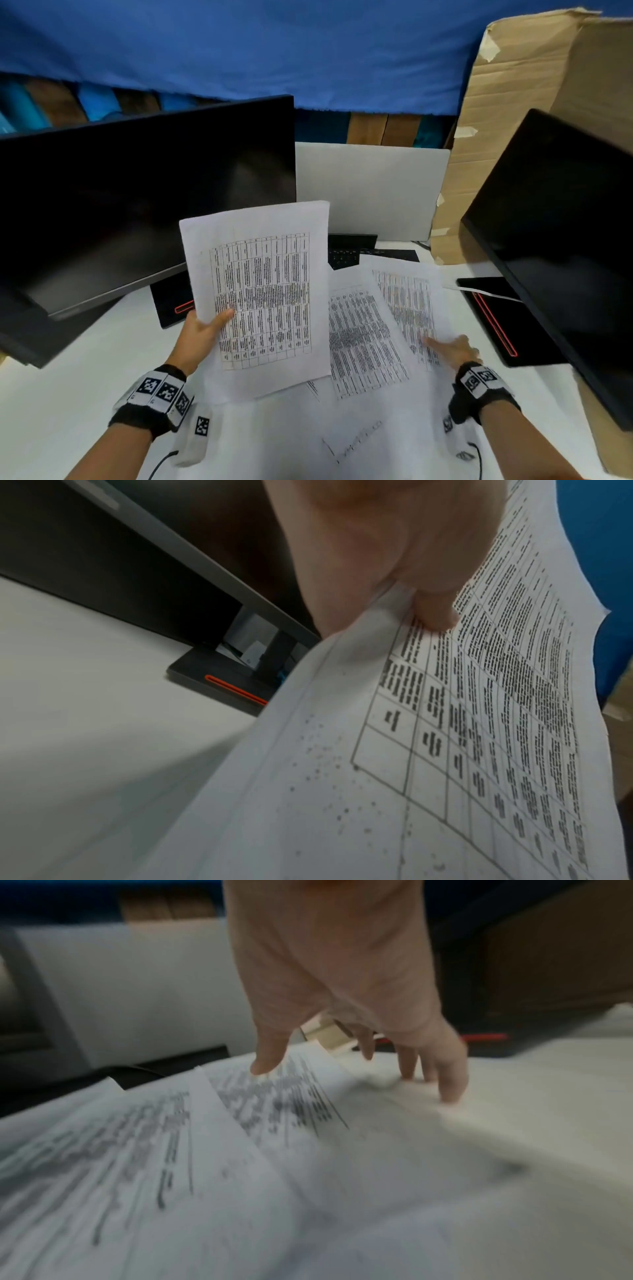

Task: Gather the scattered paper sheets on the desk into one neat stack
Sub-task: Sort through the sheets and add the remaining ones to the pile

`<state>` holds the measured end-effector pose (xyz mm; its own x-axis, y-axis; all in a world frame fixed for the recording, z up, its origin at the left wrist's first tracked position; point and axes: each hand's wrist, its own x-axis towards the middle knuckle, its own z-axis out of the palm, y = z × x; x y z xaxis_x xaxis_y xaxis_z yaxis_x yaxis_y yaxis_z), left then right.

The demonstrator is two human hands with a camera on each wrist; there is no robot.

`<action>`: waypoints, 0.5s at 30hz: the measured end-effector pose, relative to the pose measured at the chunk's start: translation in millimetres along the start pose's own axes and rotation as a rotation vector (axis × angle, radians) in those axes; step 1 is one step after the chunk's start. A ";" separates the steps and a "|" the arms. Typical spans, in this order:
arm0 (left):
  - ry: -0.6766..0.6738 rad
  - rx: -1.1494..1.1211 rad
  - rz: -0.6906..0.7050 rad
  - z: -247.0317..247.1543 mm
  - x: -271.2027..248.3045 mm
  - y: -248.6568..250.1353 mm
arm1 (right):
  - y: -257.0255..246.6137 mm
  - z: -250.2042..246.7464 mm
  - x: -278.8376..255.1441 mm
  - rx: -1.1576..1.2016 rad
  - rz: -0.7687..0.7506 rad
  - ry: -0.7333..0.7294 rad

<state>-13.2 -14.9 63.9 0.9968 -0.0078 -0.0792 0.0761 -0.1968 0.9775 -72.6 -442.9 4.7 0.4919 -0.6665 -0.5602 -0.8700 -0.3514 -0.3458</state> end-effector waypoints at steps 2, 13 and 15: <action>0.005 0.014 -0.017 -2.9 0.9 -4.4 | 2.5 3.9 1.2 -0.116 0.039 0.028; -0.014 -0.033 -0.037 3.6 8.4 -13.1 | -27.4 52.3 -31.1 -0.045 -0.126 -0.108; -0.012 -0.039 -0.046 1.0 7.3 -13.6 | -27.1 51.0 -28.9 0.020 -0.112 -0.055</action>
<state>-7.0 -13.3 49.8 0.9920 -0.0117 -0.1259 0.1225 -0.1588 0.9797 -61.5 -380.6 -8.1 0.5876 -0.5866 -0.5573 -0.8089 -0.4083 -0.4231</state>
